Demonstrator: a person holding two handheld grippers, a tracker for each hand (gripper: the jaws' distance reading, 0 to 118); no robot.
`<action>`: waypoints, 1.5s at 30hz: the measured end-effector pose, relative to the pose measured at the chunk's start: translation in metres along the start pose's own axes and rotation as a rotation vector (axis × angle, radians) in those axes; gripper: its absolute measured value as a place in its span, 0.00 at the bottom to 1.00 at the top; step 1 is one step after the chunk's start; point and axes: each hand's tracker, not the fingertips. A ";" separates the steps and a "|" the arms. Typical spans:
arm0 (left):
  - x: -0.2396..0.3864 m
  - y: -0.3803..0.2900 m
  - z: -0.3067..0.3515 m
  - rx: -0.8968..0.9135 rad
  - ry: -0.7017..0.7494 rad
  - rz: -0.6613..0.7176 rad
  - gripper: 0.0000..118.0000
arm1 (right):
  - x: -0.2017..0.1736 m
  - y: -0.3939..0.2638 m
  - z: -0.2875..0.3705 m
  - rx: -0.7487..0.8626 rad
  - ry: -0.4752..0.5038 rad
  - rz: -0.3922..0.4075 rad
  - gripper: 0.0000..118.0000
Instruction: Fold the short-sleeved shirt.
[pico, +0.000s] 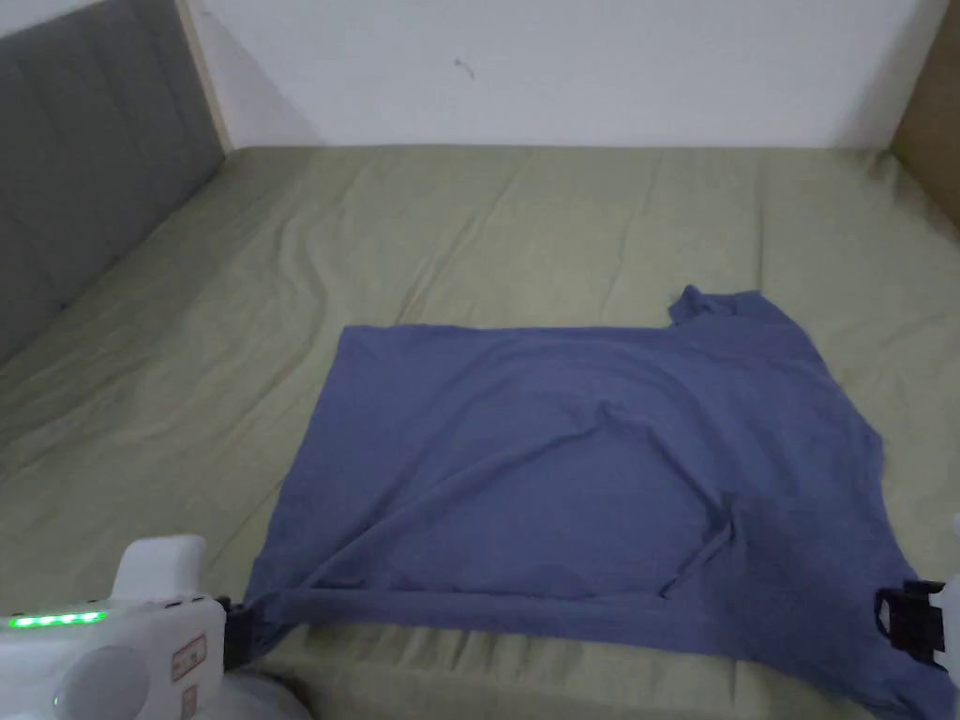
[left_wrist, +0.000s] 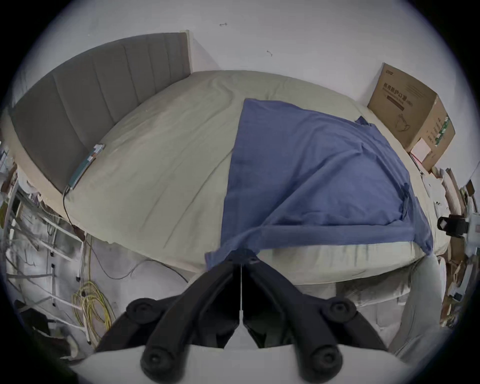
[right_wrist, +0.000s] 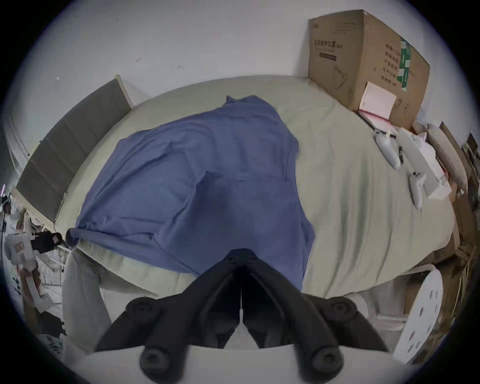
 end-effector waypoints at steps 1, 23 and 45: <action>-0.003 -0.005 -0.001 0.001 0.000 0.005 0.05 | 0.001 -0.003 -0.002 -0.009 0.011 -0.014 0.00; 0.005 0.014 -0.048 -0.121 -0.037 -0.014 0.02 | 0.033 -0.024 -0.013 -0.155 -0.001 -0.140 0.58; 0.016 0.053 -0.018 -0.047 -0.054 -0.011 0.02 | 0.039 0.032 0.000 -0.110 0.039 -0.139 0.04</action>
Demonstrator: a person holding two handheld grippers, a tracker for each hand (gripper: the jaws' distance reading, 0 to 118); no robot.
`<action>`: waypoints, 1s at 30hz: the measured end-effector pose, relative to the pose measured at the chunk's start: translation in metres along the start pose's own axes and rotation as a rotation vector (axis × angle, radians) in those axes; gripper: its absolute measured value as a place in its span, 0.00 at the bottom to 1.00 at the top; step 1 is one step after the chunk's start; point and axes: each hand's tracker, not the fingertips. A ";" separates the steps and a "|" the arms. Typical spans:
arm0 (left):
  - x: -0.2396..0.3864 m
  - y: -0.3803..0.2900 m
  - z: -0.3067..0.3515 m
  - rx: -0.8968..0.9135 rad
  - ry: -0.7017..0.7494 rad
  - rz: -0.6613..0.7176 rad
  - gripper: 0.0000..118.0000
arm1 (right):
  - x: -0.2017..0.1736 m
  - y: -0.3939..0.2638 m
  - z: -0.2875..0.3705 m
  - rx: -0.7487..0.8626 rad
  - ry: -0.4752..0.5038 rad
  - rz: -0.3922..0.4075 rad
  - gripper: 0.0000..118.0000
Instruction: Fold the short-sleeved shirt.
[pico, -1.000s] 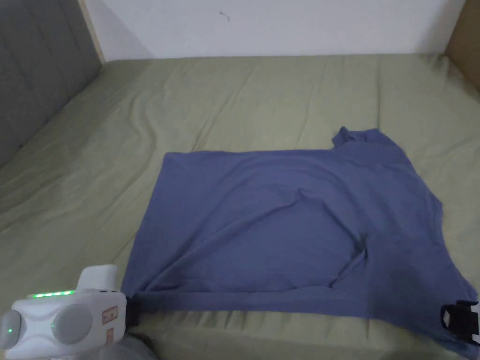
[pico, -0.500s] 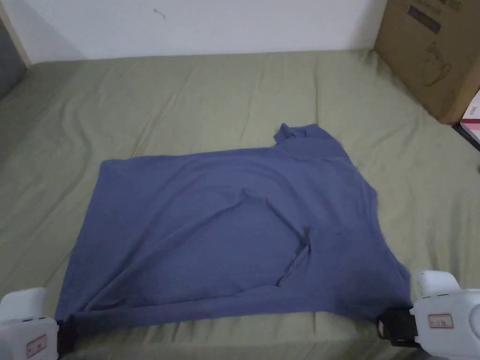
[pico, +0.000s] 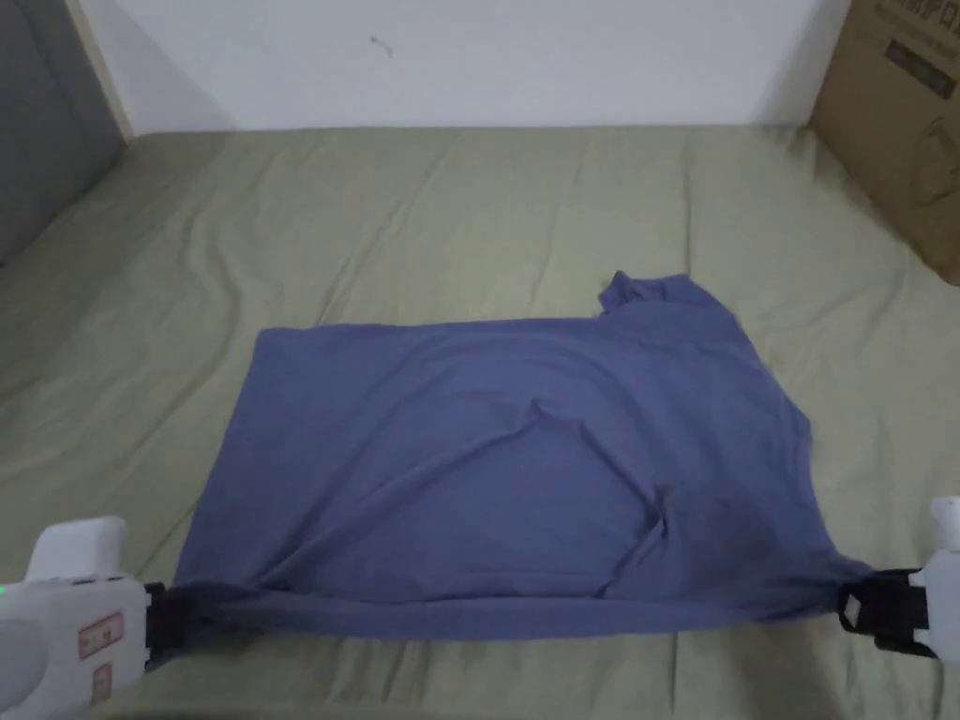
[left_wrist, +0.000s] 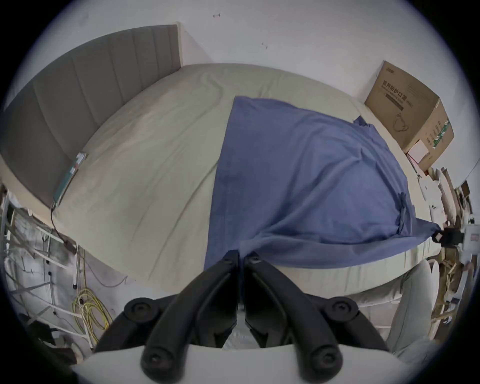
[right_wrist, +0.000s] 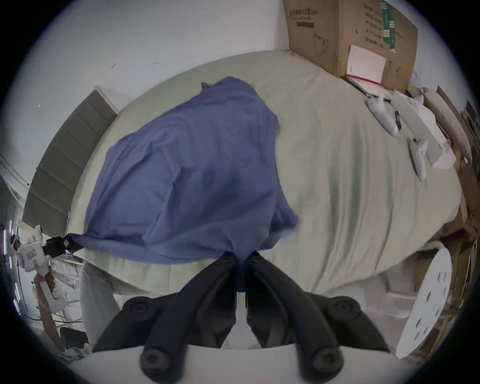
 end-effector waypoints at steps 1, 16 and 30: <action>0.001 0.010 -0.003 -0.002 -0.005 -0.013 0.02 | 0.000 0.015 -0.004 0.006 -0.007 0.005 0.04; -0.004 0.094 -0.066 -0.002 0.090 0.039 0.88 | 0.000 0.110 -0.087 -0.064 -0.055 -0.063 0.83; -0.023 0.040 -0.053 -0.004 -0.022 0.170 0.25 | -0.007 0.048 -0.030 0.074 0.049 -0.050 0.00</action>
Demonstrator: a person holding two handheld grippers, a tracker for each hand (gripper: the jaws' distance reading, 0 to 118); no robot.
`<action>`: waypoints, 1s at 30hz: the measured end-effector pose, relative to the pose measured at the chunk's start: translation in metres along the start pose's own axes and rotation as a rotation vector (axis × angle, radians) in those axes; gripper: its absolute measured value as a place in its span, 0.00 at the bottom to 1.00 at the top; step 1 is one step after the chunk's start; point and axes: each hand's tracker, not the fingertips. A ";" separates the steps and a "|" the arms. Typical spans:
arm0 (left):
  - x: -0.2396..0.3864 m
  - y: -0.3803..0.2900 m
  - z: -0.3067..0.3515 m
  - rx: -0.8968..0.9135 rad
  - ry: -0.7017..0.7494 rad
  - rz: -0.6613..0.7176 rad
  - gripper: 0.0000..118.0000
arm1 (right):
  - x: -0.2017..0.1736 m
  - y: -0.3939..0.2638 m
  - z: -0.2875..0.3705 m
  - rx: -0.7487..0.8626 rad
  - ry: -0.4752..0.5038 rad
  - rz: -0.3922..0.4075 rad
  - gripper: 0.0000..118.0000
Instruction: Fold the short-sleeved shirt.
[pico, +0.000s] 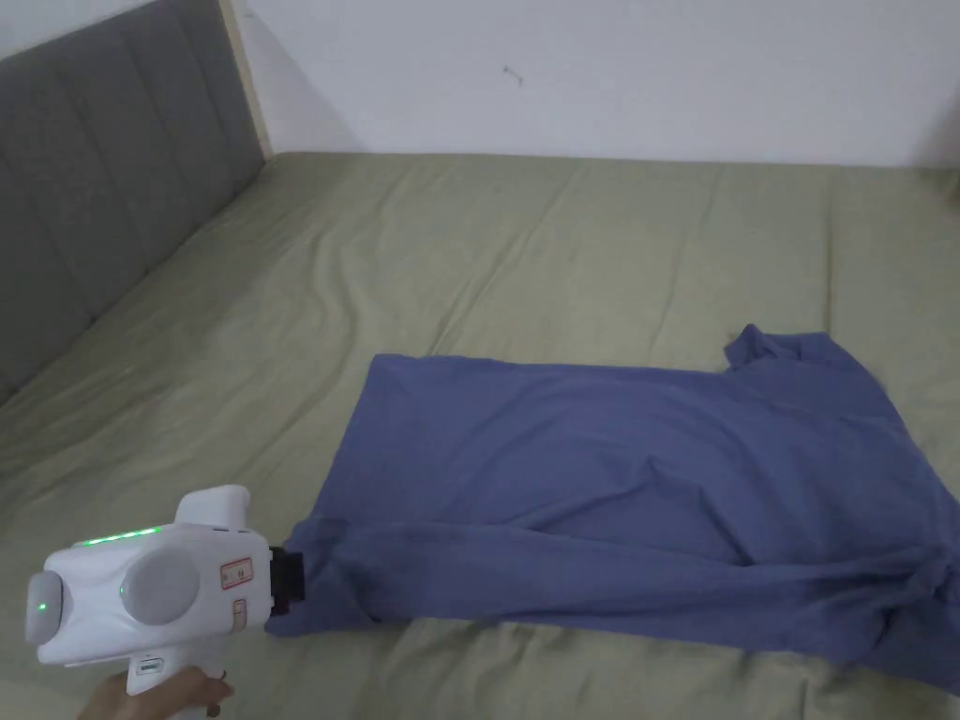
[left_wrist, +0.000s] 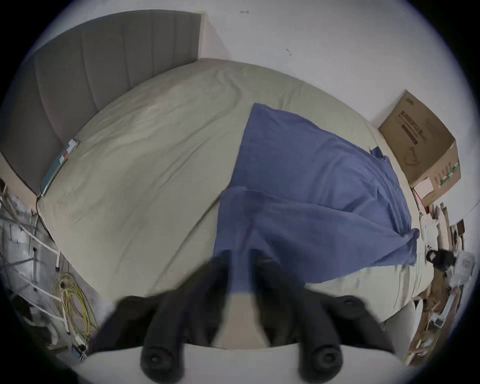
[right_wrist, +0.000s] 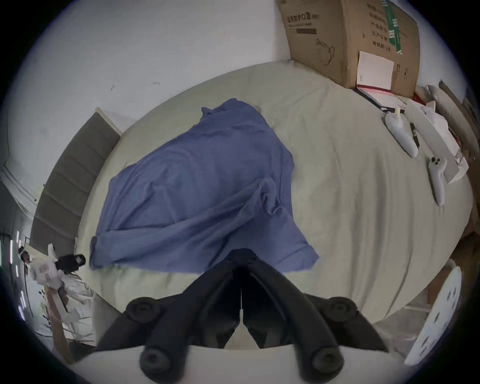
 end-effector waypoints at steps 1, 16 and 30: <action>0.000 0.001 -0.004 -0.005 0.010 -0.001 0.49 | -0.001 -0.003 0.001 -0.005 -0.013 0.018 0.00; 0.003 0.004 -0.034 -0.116 0.064 0.034 0.09 | 0.031 -0.007 -0.047 -0.072 -0.063 -0.048 0.79; 0.017 0.010 0.005 -0.088 0.032 -0.038 0.08 | 0.030 -0.009 -0.031 -0.028 -0.034 -0.039 0.10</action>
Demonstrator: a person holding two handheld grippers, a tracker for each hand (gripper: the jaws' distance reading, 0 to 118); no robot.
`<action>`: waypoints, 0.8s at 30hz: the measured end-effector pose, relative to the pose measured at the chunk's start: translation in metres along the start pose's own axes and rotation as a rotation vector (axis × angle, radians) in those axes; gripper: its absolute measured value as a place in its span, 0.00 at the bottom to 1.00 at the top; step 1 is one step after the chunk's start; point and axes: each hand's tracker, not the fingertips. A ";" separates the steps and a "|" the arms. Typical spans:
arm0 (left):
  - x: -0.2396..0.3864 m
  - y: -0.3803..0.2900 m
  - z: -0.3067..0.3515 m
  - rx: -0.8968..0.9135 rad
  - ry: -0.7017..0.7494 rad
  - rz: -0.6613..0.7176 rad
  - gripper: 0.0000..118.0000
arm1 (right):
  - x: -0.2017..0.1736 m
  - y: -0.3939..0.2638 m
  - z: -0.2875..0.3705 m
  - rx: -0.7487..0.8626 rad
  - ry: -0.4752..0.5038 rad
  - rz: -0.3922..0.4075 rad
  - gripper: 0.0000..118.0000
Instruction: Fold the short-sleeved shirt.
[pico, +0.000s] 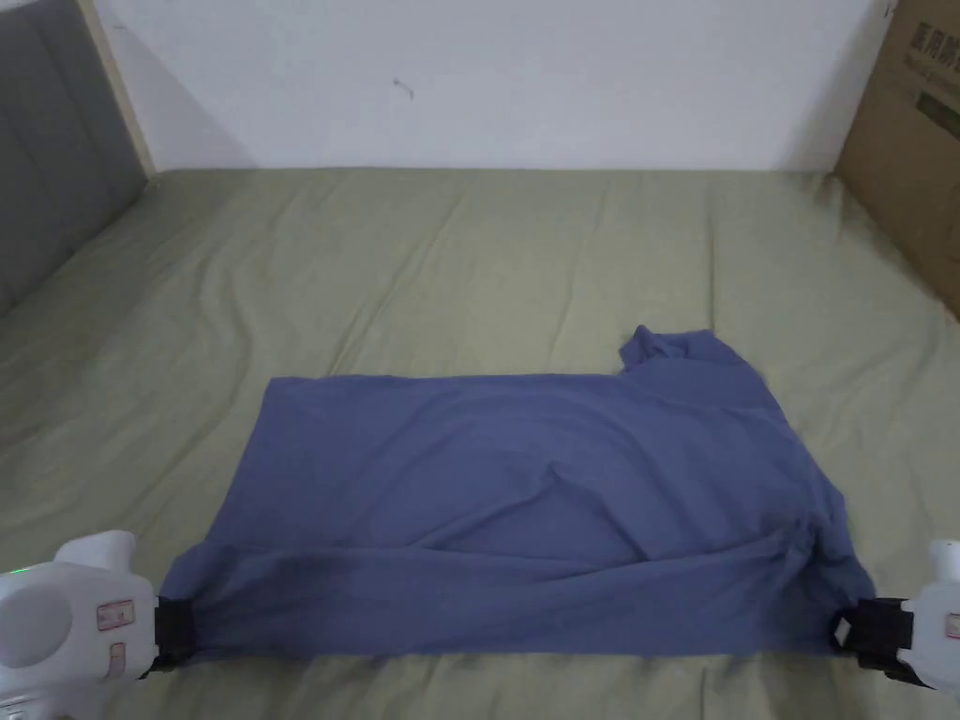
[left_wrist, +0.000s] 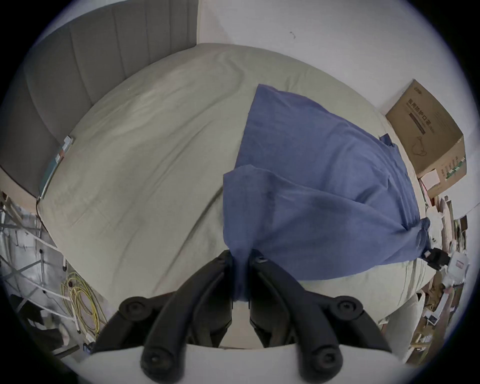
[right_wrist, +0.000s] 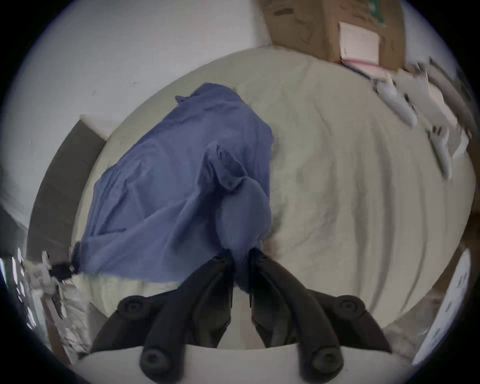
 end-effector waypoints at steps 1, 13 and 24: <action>-0.002 0.000 0.003 0.006 -0.002 -0.004 0.08 | -0.002 0.000 0.009 0.005 -0.006 0.035 0.10; -0.015 -0.054 0.008 -0.059 0.052 -0.116 0.09 | 0.006 -0.069 0.037 -0.100 -0.101 0.155 0.11; 0.001 -0.024 0.045 0.114 0.030 -0.097 0.84 | -0.030 -0.025 0.061 0.030 -0.154 0.244 0.75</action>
